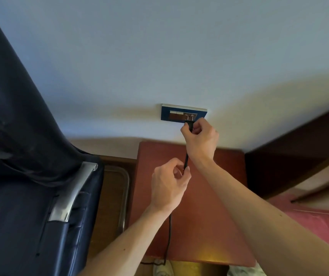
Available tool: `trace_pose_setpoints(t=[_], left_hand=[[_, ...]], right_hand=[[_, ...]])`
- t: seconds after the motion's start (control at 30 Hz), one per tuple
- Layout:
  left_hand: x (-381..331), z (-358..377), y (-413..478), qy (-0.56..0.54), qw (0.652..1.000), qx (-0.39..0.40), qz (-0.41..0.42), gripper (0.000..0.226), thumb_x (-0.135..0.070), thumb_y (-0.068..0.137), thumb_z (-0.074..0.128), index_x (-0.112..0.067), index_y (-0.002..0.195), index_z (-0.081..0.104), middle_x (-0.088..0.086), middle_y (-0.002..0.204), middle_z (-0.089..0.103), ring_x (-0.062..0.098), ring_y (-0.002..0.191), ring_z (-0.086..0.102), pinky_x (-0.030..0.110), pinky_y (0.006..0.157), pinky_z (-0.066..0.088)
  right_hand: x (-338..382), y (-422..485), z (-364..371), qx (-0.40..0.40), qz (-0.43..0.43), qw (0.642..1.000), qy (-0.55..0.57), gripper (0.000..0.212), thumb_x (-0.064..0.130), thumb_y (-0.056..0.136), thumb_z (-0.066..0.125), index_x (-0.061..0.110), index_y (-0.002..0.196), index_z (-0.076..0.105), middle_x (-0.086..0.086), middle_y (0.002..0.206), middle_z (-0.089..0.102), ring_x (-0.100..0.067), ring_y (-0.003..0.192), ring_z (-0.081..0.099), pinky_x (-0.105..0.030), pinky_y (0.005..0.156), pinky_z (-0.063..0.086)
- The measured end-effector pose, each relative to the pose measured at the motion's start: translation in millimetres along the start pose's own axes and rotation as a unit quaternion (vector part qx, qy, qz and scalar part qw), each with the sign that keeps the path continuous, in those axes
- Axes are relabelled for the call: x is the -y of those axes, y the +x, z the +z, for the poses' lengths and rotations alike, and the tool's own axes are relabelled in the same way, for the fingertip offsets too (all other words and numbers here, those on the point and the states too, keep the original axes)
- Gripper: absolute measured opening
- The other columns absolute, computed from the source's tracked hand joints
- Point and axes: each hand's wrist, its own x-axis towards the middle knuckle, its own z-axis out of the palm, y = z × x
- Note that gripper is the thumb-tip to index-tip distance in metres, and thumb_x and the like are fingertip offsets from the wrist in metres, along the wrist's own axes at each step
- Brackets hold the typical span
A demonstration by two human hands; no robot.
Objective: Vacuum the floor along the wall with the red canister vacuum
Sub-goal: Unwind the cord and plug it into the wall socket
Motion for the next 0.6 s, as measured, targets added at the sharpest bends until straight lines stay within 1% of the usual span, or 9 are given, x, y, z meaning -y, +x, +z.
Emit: trace_pose_setpoints(t=[0.1,0.27,0.43,0.6], left_hand=[[4.0,0.0,0.4,-0.009,1.000,-0.004,0.011,0.011,-0.028,0.088,0.070,-0.020,0.080,0.067,-0.011,0.057,0.061,0.007,0.053,0.061,0.011,0.055,0.043],[6.2,1.1,0.3,-0.027,0.999,-0.020,0.024,0.012,-0.025,0.088,0.071,-0.017,0.081,0.068,-0.011,0.055,0.060,0.009,0.054,0.061,0.018,0.054,0.049],[4.3,1.2,-0.6,-0.041,0.998,-0.023,0.034,0.011,-0.025,0.088,0.072,-0.015,0.083,0.069,-0.015,0.055,0.059,0.007,0.057,0.063,0.015,0.055,0.049],[7.2,2.3,3.7,-0.040,0.998,-0.027,0.039,0.012,-0.026,0.088,0.071,-0.016,0.082,0.069,-0.011,0.056,0.062,0.011,0.056,0.063,0.023,0.055,0.053]], right_hand=[[1.8,-0.4,2.3,0.000,-0.004,1.000,0.008,0.030,0.023,0.084,0.069,0.004,0.070,0.051,0.006,0.049,0.043,-0.018,0.051,0.037,-0.032,0.053,0.034],[3.0,0.0,2.5,-0.004,-0.016,1.000,0.014,0.029,0.022,0.083,0.070,0.004,0.070,0.052,0.006,0.049,0.043,-0.019,0.052,0.036,-0.034,0.053,0.036],[4.3,-0.7,2.1,-0.013,-0.004,0.999,0.034,0.029,0.021,0.084,0.070,0.006,0.069,0.050,0.006,0.048,0.041,-0.018,0.050,0.034,-0.033,0.052,0.036],[9.5,2.8,2.1,-0.001,0.000,1.000,0.031,0.030,0.019,0.085,0.069,0.008,0.068,0.046,0.004,0.050,0.040,-0.019,0.051,0.032,-0.033,0.054,0.031]])
